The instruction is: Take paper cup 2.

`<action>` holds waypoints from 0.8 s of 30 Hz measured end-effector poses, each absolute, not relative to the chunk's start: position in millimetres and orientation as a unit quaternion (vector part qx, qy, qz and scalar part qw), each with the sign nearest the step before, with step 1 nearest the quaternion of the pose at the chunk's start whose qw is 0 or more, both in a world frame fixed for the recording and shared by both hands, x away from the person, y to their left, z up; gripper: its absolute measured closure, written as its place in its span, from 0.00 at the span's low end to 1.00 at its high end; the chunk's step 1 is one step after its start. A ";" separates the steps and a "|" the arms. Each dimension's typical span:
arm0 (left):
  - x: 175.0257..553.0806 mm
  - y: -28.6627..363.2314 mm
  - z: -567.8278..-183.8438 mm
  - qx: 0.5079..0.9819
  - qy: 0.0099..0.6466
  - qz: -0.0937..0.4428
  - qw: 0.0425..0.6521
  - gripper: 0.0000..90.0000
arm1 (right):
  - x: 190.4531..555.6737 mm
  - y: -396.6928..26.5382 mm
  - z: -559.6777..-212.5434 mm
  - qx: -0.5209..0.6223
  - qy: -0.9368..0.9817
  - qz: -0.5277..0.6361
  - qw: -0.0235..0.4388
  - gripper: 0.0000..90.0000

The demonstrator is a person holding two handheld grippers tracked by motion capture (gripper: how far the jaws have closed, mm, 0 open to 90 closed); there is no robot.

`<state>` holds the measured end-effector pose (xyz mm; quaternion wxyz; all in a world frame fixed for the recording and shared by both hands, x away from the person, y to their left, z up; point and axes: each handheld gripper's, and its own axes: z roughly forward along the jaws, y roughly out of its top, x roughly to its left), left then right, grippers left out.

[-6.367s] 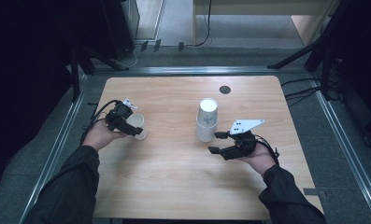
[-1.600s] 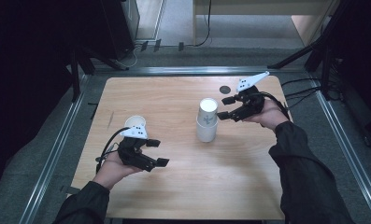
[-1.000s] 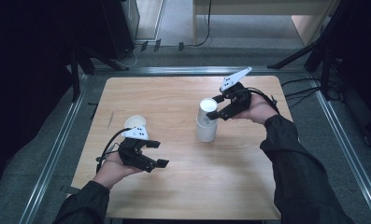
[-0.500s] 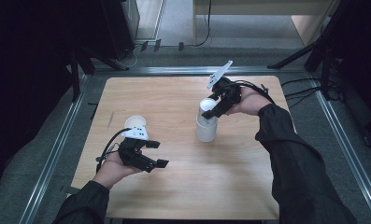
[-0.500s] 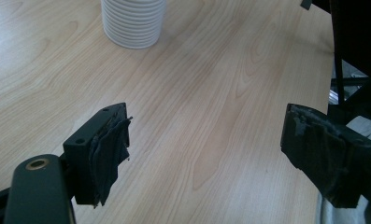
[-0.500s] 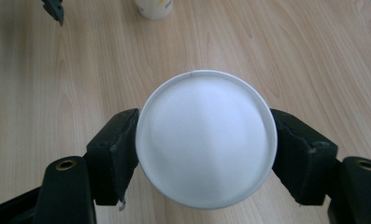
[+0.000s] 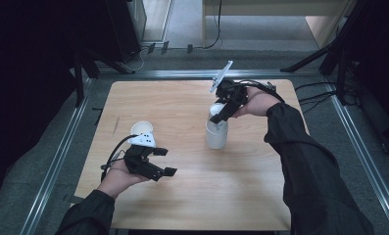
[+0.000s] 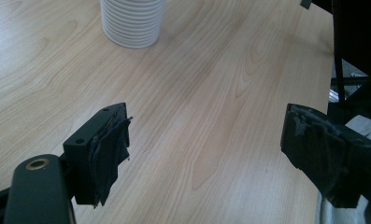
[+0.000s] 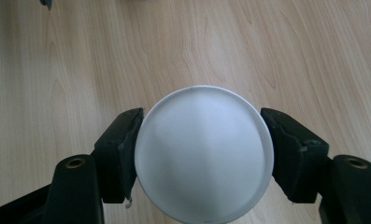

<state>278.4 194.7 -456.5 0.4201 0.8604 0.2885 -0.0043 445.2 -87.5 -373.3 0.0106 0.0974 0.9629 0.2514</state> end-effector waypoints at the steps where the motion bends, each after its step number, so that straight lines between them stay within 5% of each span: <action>1: 278.4 194.6 -456.6 0.860 0.288 -0.004 0.420 0.17 | 444.9 -87.3 -373.1 0.098 0.963 0.251 0.011 0.37; 24: 279.3 195.1 -457.6 0.859 0.292 -0.007 0.421 0.17 | 442.6 -87.2 -359.2 0.100 0.962 0.255 0.013 0.38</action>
